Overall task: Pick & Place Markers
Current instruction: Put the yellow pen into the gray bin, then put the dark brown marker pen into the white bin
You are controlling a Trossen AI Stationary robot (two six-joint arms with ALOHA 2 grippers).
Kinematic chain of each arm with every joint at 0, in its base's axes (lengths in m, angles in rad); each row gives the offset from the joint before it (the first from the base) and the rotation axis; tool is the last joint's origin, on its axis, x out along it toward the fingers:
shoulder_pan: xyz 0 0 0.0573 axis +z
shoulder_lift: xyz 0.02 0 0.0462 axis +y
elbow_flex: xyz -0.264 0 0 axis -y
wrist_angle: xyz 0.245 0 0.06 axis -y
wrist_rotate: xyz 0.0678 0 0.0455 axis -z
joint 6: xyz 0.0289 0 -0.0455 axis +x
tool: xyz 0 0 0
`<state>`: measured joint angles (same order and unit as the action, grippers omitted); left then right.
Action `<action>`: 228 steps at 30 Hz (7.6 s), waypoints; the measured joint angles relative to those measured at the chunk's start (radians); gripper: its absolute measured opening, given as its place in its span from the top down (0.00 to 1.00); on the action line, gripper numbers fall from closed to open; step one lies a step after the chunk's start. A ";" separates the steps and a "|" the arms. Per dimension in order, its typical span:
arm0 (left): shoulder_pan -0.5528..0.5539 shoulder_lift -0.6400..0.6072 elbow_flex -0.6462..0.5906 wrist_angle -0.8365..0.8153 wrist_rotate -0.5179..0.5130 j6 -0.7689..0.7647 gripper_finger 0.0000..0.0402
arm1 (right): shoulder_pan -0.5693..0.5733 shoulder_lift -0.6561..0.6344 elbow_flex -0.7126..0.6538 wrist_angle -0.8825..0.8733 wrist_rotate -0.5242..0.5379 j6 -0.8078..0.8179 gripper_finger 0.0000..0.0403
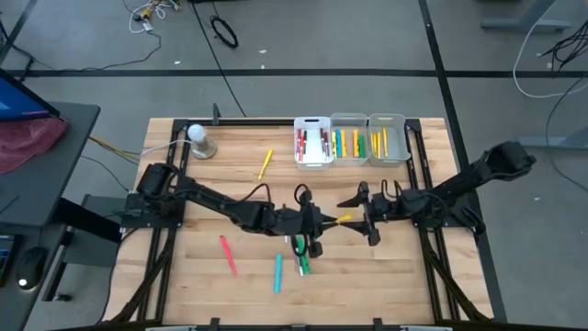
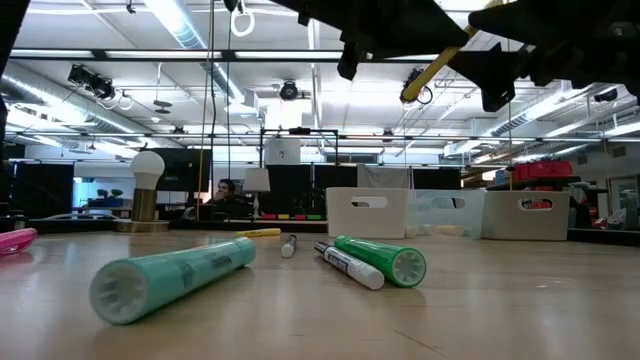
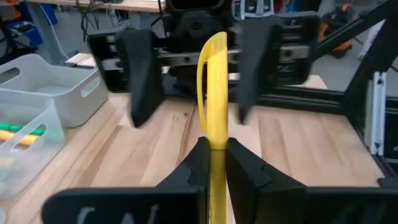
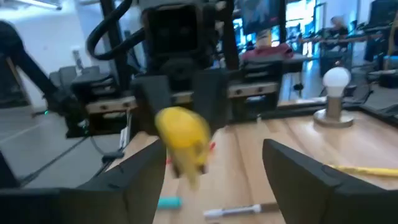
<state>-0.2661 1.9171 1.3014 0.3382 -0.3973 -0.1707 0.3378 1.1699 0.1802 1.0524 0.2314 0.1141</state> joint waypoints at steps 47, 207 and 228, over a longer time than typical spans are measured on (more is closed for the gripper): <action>0.048 -0.001 0.000 -0.260 -0.028 -0.133 0.41 | -0.888 -0.291 0.696 -1.862 0.245 0.154 0.92; 0.072 -0.101 0.001 -0.550 -0.313 -0.537 0.90 | 0.167 -0.331 -0.026 -0.536 0.127 0.061 0.88; 0.617 0.225 0.554 -0.809 0.191 -0.376 0.90 | 0.167 -0.331 -0.027 -0.541 0.127 0.060 0.88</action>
<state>0.3509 2.1424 1.8552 -0.4706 -0.2061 -0.5469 0.5045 0.8391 0.1535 0.5117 0.3584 0.1745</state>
